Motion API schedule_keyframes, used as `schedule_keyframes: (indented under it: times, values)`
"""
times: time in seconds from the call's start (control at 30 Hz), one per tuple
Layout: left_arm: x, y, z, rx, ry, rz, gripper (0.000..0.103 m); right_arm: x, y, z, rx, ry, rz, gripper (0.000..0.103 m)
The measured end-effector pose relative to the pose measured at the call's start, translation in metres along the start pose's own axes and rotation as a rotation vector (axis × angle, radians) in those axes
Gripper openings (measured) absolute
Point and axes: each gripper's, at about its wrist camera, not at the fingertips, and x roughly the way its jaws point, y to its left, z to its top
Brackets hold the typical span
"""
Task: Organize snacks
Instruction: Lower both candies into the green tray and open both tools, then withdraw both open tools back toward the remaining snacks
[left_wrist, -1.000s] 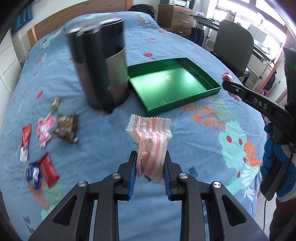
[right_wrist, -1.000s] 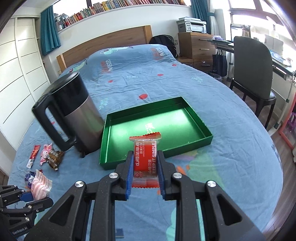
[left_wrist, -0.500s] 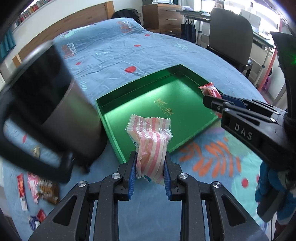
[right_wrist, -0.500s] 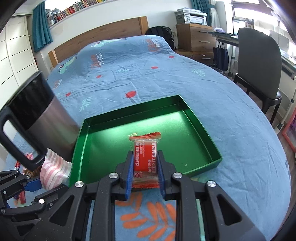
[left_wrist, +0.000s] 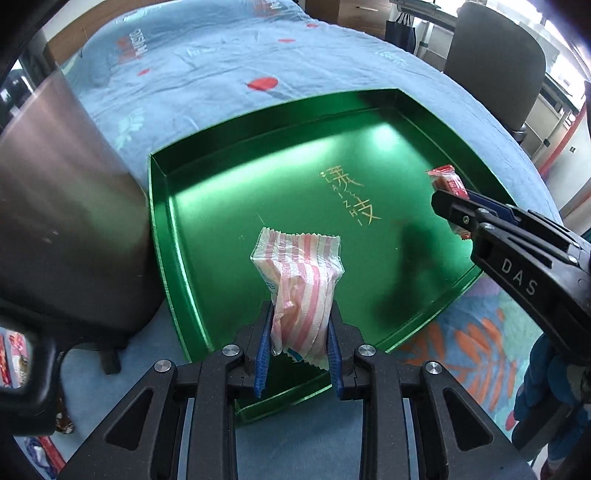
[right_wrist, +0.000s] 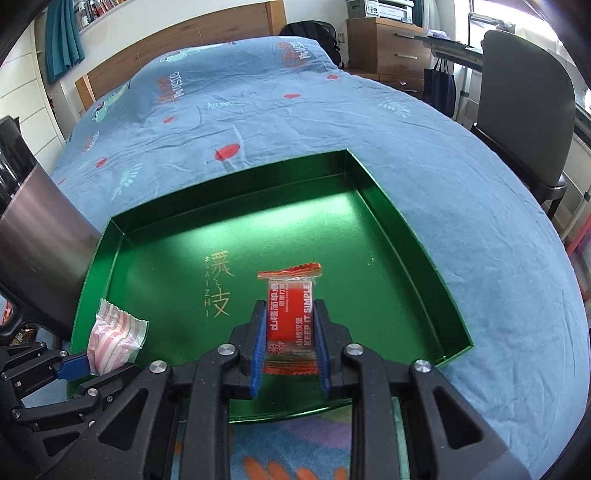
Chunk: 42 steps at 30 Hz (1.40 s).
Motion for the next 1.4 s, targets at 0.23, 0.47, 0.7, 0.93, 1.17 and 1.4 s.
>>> schedule_keyframes:
  times: [0.23,0.47,0.7,0.93,1.17,1.4]
  values:
    - [0.009,0.001,0.001,-0.008,0.012,-0.031,0.024,0.012,0.001,-0.006,-0.005,0.030,-0.021,0.075]
    - [0.013,0.002,0.005,0.004,0.009,-0.024,0.032,0.016,0.002,-0.009,-0.011,0.045,-0.033,0.076]
    - [0.008,0.000,-0.002,0.021,-0.008,0.005,0.037,0.016,0.003,-0.010,-0.028,0.054,-0.038,0.099]
    - [-0.016,-0.007,-0.009,0.051,-0.068,0.039,0.039,-0.012,-0.003,-0.006,0.022,-0.006,-0.015,0.103]
    - [-0.054,-0.009,-0.036,0.076,-0.138,0.045,0.040,-0.053,0.005,-0.009,0.028,-0.064,-0.021,0.103]
    - [-0.085,0.002,-0.076,0.113,-0.185,0.104,0.040,-0.088,0.025,-0.026,0.022,-0.079,0.008,0.103]
